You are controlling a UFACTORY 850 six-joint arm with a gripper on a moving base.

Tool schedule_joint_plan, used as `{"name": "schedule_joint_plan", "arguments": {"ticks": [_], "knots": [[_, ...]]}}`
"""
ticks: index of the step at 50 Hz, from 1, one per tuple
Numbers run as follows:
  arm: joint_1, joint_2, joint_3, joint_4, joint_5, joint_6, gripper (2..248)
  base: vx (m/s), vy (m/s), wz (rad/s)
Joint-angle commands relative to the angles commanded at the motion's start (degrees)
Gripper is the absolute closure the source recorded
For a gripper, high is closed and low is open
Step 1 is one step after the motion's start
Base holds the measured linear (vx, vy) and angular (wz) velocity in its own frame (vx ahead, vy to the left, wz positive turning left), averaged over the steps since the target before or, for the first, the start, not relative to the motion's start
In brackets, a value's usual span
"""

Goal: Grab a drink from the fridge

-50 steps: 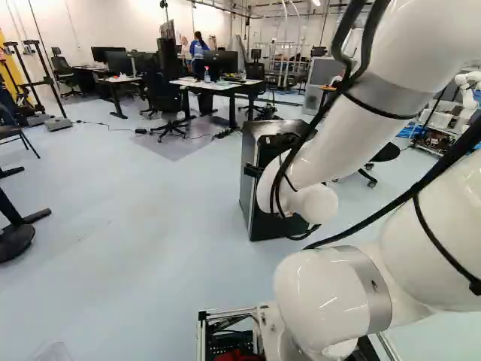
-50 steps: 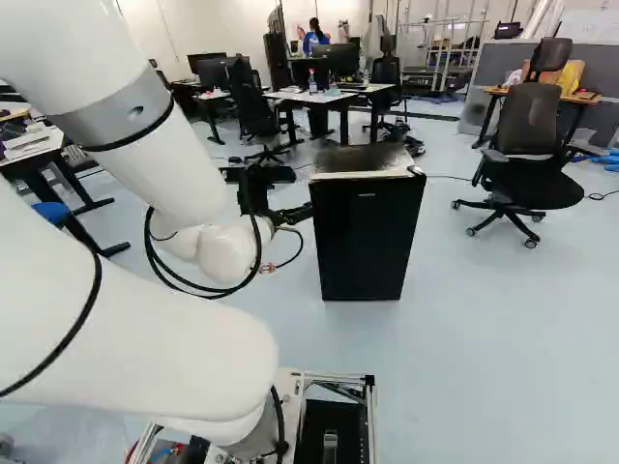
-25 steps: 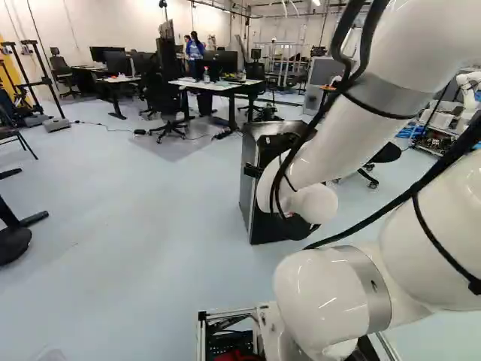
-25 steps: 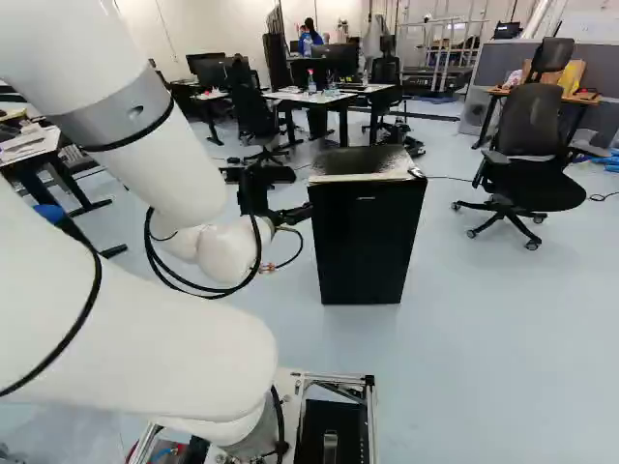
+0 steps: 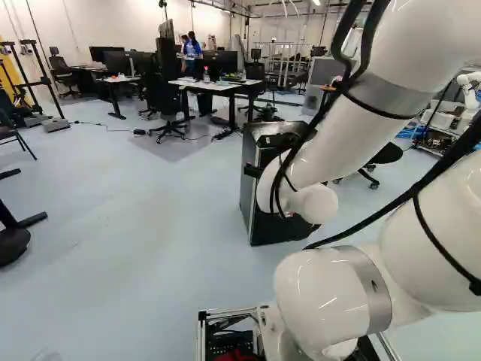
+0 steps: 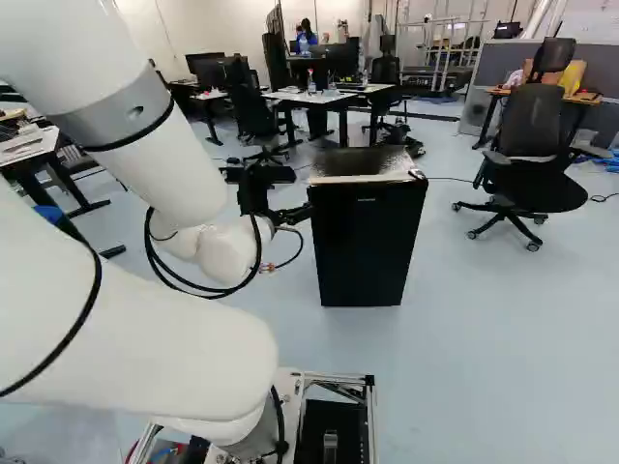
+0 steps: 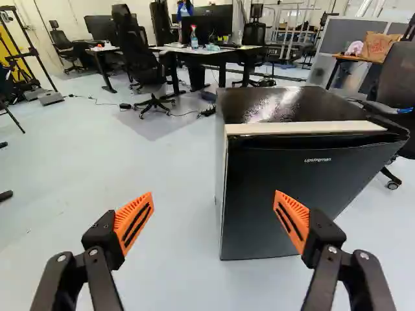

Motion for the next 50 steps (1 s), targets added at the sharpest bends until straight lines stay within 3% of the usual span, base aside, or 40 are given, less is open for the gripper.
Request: {"name": "schedule_joint_plan", "arguments": {"ticks": [24, 50], "knots": [[3.27, -3.98, -3.44, 5.08, 1.35, 0.00, 3, 0.000, 0.000, 0.000], [7.83, -15.03, -10.41, 12.04, 6.04, 0.00, 3, 0.000, 0.000, 0.000]]}}
